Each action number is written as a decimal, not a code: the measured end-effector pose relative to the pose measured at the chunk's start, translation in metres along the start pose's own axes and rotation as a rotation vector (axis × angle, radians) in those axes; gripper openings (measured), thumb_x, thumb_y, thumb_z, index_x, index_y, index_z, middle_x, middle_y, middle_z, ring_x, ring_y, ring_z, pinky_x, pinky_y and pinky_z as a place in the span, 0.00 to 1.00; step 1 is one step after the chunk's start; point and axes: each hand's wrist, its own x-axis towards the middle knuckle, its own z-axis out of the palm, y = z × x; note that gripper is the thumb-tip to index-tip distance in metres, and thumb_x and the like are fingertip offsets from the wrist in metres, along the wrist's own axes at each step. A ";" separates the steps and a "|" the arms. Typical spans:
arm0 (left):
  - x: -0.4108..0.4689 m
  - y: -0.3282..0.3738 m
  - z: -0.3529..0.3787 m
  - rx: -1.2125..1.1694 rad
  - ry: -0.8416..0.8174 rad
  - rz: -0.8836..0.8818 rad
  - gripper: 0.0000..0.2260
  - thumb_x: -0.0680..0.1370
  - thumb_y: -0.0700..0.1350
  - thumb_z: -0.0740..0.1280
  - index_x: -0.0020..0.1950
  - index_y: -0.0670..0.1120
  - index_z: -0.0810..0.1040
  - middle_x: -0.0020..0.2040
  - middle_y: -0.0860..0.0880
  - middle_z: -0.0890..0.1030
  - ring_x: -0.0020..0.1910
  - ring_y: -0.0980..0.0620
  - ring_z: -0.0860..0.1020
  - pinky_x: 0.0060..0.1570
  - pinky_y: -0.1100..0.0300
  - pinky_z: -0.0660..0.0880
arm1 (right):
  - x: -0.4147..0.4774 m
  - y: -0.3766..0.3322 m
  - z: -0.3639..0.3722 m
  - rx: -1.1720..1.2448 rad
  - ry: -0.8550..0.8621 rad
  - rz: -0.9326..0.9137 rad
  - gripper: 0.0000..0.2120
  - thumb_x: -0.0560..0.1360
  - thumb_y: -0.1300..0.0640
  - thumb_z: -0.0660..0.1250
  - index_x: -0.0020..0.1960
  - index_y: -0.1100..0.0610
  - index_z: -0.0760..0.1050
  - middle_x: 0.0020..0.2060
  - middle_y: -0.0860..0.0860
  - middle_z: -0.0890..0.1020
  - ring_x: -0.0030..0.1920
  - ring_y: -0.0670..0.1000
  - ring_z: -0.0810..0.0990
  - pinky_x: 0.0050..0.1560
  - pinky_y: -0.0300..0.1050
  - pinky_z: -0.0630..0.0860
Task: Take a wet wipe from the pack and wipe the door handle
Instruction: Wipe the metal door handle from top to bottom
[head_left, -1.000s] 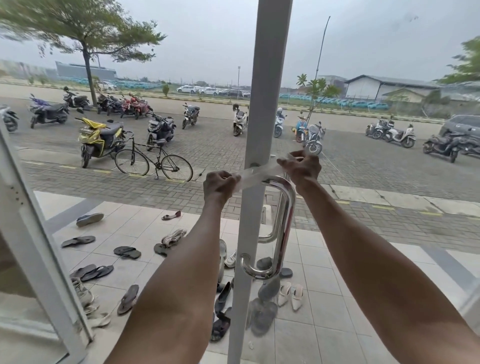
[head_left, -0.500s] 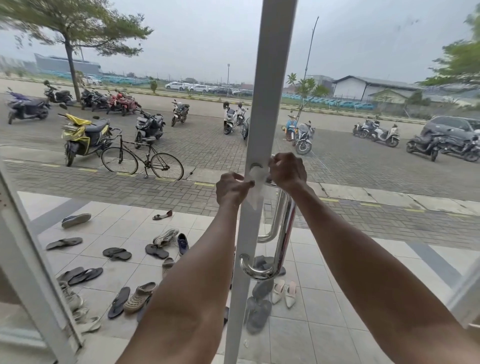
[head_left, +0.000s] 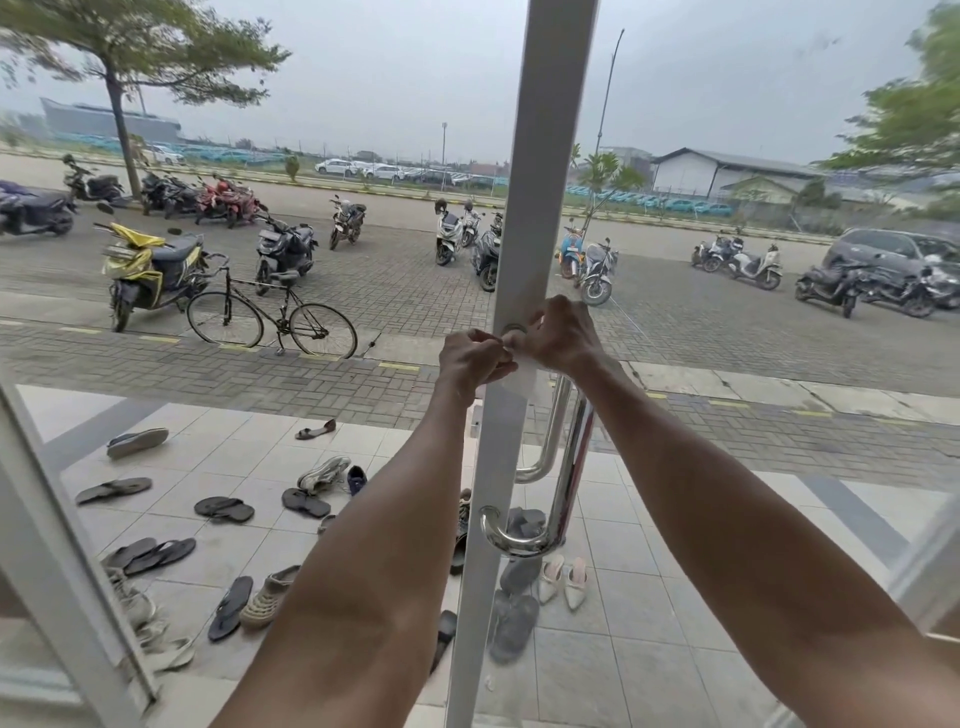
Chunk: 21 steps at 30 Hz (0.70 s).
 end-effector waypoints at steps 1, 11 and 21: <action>0.001 -0.001 0.001 -0.011 0.003 0.011 0.08 0.72 0.27 0.68 0.46 0.37 0.78 0.50 0.35 0.83 0.45 0.43 0.85 0.46 0.57 0.83 | -0.001 -0.003 0.000 -0.017 0.012 -0.012 0.21 0.63 0.38 0.78 0.41 0.56 0.82 0.36 0.51 0.82 0.37 0.53 0.81 0.37 0.46 0.79; 0.006 -0.014 0.002 -0.261 -0.058 -0.056 0.09 0.70 0.26 0.64 0.48 0.30 0.79 0.39 0.39 0.81 0.41 0.46 0.83 0.45 0.59 0.83 | -0.024 0.001 0.007 -0.130 0.090 -0.067 0.15 0.68 0.44 0.71 0.36 0.56 0.79 0.34 0.53 0.82 0.37 0.56 0.79 0.39 0.44 0.72; 0.013 -0.013 -0.007 -0.477 -0.005 -0.105 0.12 0.72 0.26 0.69 0.56 0.25 0.77 0.53 0.31 0.82 0.50 0.40 0.83 0.40 0.60 0.83 | -0.012 -0.011 0.012 -0.157 0.077 -0.047 0.15 0.70 0.45 0.74 0.36 0.58 0.83 0.32 0.55 0.84 0.37 0.57 0.83 0.36 0.43 0.70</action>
